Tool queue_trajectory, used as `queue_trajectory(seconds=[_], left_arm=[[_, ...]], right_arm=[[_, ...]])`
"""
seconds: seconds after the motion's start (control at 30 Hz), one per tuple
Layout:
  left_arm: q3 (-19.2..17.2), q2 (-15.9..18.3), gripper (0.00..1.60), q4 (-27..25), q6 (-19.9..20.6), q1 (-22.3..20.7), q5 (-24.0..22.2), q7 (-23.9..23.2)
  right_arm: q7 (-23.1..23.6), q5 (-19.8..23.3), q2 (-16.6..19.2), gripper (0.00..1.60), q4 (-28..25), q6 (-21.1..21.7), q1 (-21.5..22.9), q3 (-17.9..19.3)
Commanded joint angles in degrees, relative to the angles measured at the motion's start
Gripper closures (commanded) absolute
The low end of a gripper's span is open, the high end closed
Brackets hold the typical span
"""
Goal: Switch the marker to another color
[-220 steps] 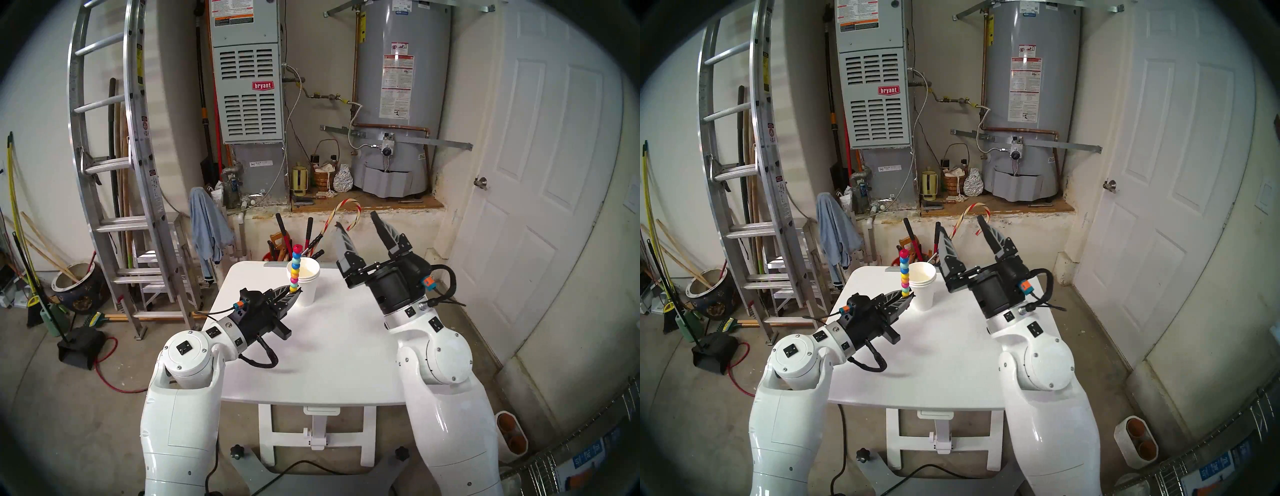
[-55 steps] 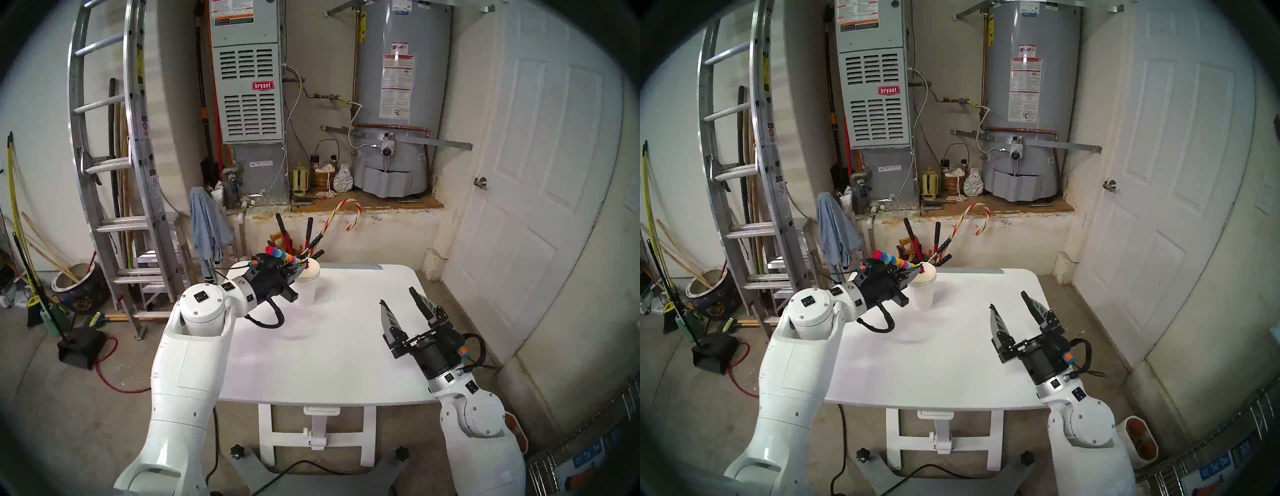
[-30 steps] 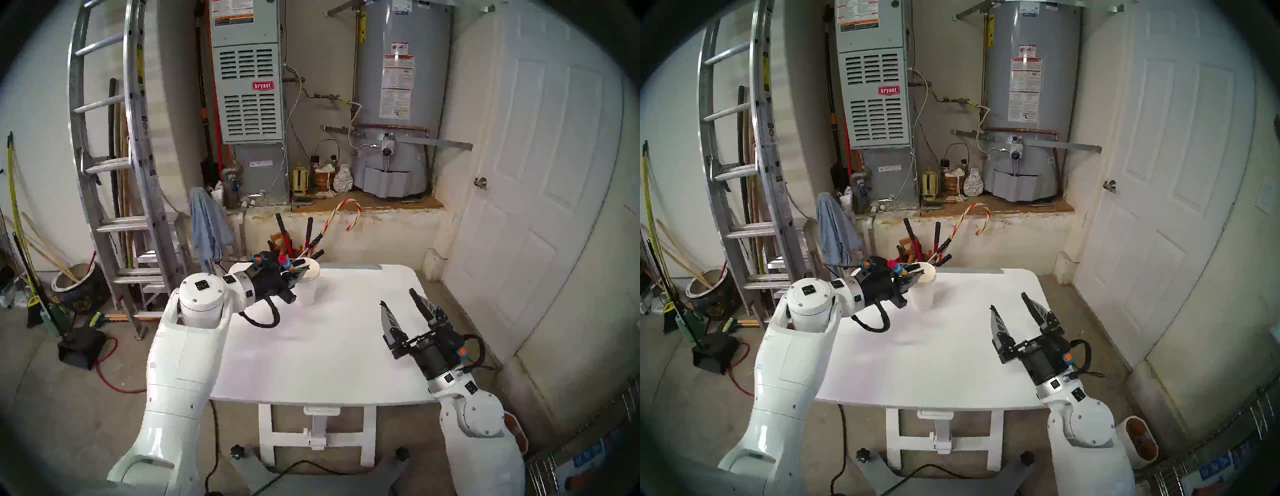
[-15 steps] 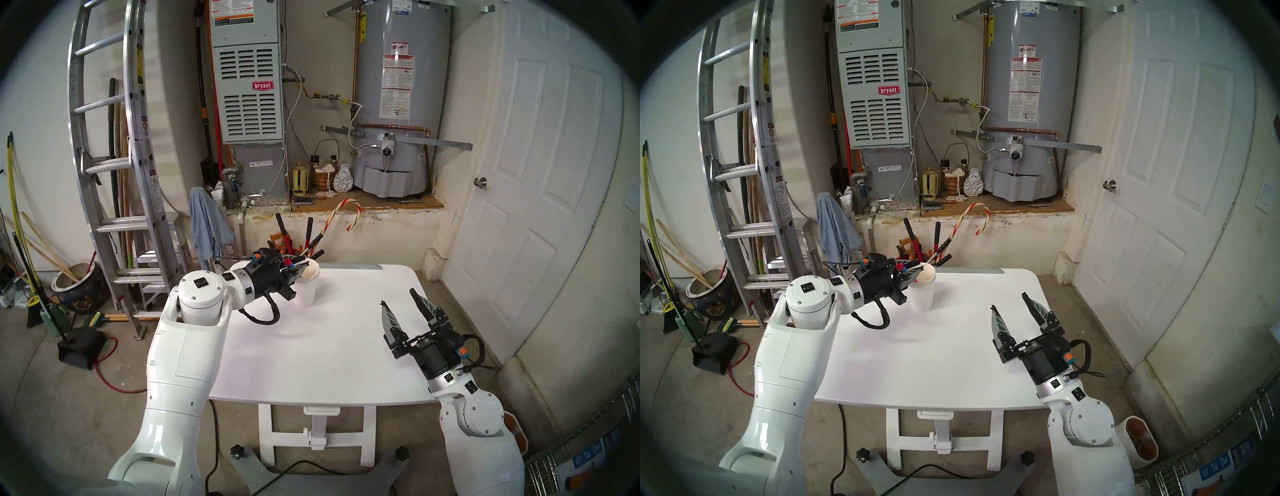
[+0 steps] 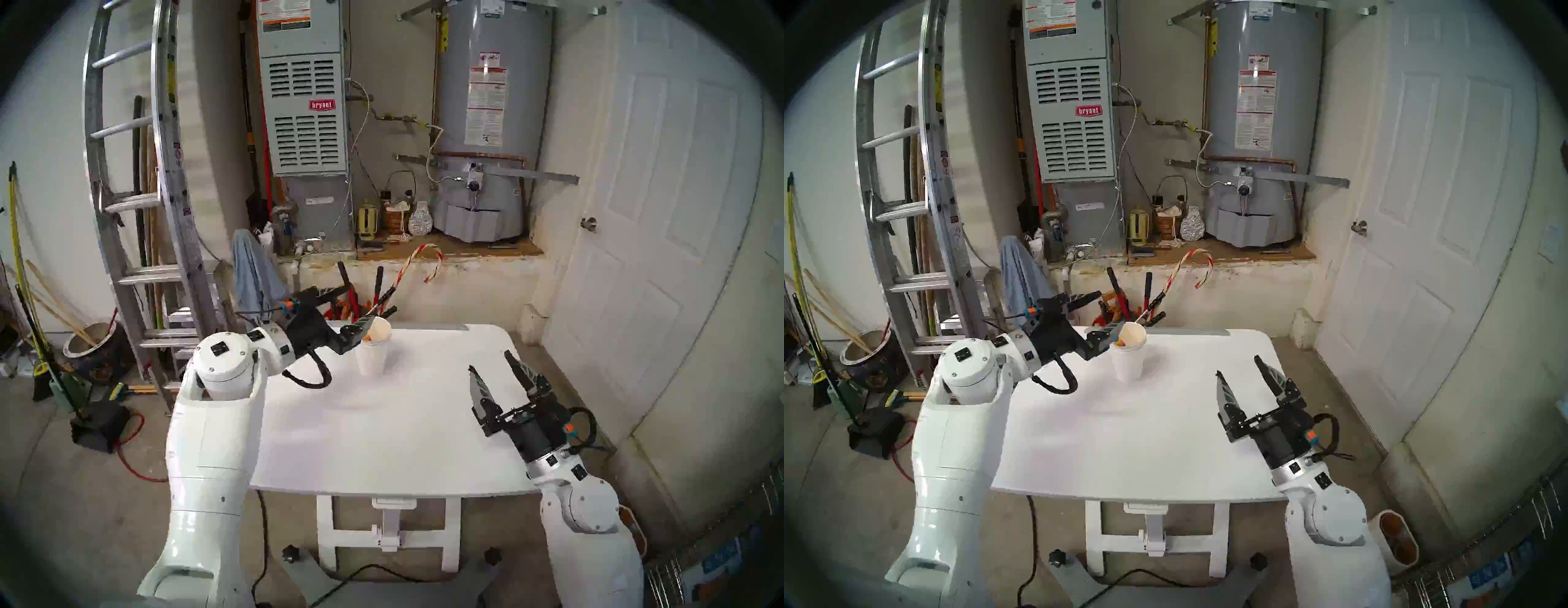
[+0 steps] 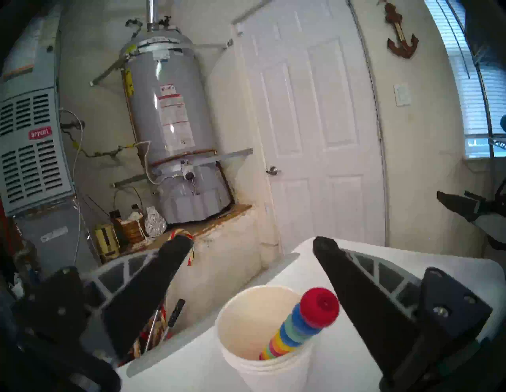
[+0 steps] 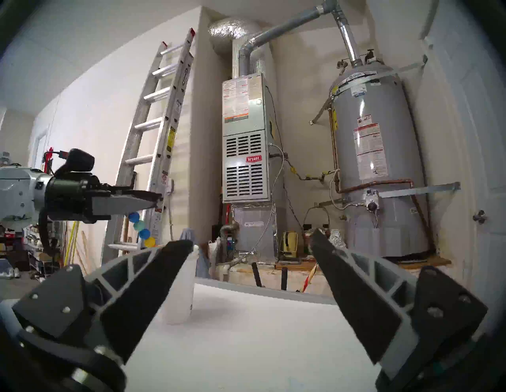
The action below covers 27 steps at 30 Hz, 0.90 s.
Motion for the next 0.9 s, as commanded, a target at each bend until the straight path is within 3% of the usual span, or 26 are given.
queue_trajectory(seconds=[0.0,0.13,0.23,0.47,0.87], left_arm=[[-4.29,-0.61,0.00,-6.70,-2.07,2.82,-4.51,-1.11],[-7.46,-2.51,0.00,-9.94,-3.93,7.06,-4.62,1.53],[-8.71,-4.37,0.00,-11.99,-4.27,9.70,-1.68,2.36],[-7.61,-5.10,0.00,-15.66,-5.04,14.96,1.26,5.63],[-5.42,-6.90,0.00,-25.10,-1.67,22.68,3.05,10.88]], right_arm=[[-1.20,-0.46,-0.17,0.00,-3.17,0.67,2.49,0.52],[-3.74,-2.67,-1.10,0.00,-4.03,2.40,2.70,0.37],[-6.76,-3.76,-2.55,0.00,-3.49,5.04,3.17,0.77],[-12.78,-6.53,-4.73,0.00,-5.36,9.48,4.66,1.28],[-19.64,-9.21,-6.71,0.00,-14.08,19.23,6.54,0.90]])
